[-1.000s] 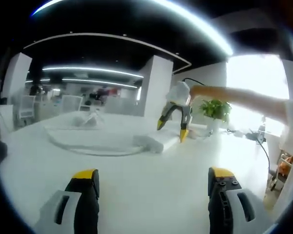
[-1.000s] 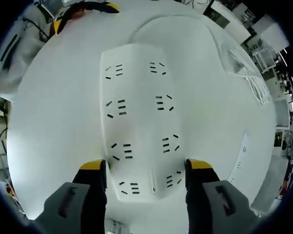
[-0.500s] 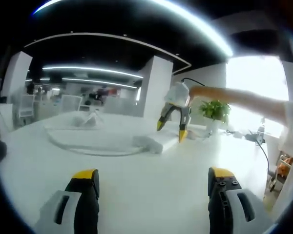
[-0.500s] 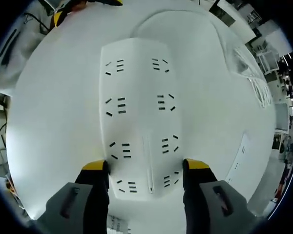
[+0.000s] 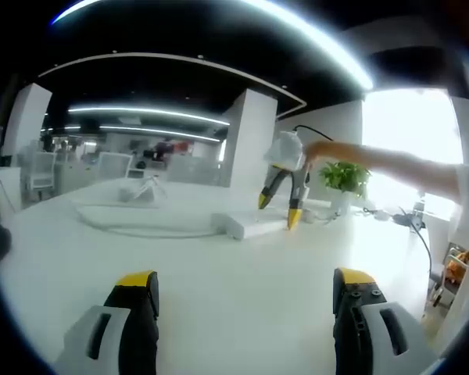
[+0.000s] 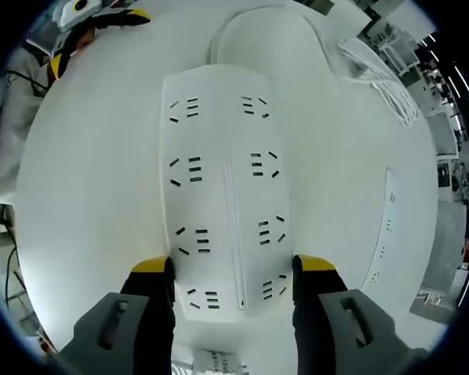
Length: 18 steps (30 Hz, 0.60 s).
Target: Straighten the power strip on the desk, plug the charger into it
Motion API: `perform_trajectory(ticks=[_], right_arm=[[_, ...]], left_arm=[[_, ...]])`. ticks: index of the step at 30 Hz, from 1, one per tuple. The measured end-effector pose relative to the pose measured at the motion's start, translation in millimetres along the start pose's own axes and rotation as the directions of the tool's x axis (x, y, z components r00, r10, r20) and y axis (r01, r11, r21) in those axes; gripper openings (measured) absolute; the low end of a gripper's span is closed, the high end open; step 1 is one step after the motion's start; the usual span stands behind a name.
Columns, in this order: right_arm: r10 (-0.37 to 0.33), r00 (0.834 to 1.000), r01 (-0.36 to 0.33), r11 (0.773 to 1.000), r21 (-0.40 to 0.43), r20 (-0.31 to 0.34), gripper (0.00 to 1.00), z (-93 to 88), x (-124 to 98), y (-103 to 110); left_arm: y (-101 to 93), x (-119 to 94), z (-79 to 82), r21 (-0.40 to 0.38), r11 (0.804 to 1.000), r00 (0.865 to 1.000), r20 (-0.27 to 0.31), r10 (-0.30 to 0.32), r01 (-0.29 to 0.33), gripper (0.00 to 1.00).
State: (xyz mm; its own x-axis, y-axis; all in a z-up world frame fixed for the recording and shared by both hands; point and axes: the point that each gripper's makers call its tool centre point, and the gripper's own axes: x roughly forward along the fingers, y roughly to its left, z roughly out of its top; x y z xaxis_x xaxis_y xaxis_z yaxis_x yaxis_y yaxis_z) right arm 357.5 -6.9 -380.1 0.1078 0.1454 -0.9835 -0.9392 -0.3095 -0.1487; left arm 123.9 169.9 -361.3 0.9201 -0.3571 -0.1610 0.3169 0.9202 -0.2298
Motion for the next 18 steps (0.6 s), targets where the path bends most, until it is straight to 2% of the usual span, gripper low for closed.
perform_trajectory(ticks=[2,6,11,18], right_arm=[[0.0,1.0,0.001,0.999,0.037,-0.004,0.59,-0.9,0.2,1.1],[-0.006,1.0,0.006,0.999,0.041,0.001,0.59,-0.4,0.2,2.4],[-0.011,1.0,0.011,0.996,0.085,-0.003,0.59,-3.2,-0.8,9.5],[-0.017,1.0,0.018,0.989,0.146,-0.011,0.59,-6.6,-0.4,7.9]], left_arm=[[0.2,-0.1,0.0,0.001,1.0,1.0,0.001,0.002,-0.002,0.95],[-0.2,-0.2,0.1,0.002,1.0,1.0,0.002,0.001,-0.001,0.95],[-1.1,-0.3,0.6,0.0,1.0,1.0,0.005,-0.005,0.005,0.95],[-2.6,0.2,0.3,0.003,1.0,1.0,0.004,-0.014,0.014,0.95]])
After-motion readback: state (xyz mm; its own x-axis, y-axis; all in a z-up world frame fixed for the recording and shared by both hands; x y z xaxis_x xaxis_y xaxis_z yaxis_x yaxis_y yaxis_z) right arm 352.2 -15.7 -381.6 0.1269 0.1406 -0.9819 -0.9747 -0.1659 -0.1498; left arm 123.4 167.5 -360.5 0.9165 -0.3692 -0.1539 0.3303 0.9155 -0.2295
